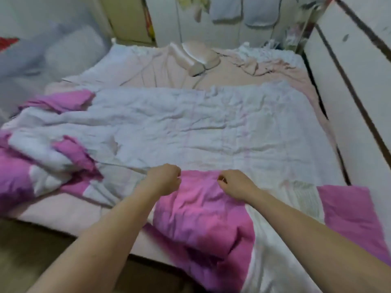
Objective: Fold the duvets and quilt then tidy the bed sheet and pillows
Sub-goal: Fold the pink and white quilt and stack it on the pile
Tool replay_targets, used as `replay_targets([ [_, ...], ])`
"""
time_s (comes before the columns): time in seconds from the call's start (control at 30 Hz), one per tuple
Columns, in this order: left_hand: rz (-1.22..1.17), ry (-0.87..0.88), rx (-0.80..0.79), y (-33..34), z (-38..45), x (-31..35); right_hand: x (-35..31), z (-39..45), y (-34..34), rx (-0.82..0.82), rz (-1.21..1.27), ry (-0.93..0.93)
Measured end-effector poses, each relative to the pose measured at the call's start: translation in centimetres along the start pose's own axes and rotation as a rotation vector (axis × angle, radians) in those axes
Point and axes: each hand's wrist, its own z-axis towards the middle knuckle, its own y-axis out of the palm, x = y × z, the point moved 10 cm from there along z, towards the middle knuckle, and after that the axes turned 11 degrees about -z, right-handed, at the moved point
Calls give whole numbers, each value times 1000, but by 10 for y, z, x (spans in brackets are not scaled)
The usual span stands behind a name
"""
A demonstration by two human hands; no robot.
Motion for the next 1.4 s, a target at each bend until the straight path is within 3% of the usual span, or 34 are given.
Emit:
replay_targets([
  [0.17,-76,-283,123,-56,-122,-184,-213,12,-12,24,-109,-312],
  [0.37,-161,-509,187,-79,-227,-380,-427,32,10,-7,-210,-541],
  [0.5,-242,-627,193,-85,-283,-528,-580,56,36,-5,-230,-604],
  [0.63,-297,-698,163,-93,-319,-630,-681,74,66,-40,-290,-634],
  [0.83,-384,-744,257,-100,-313,-736,-771,138,83,-42,-248,-615],
  [1.1,-426,-740,208,-107,-237,-868,-879,267,121,-110,-169,-573],
  [1.27,-559,-735,221,-111,-189,-946,-953,330,166,-174,-172,-488],
  [1.4,-656,-745,194,-70,-161,-1007,-988,362,236,-283,-161,-339],
])
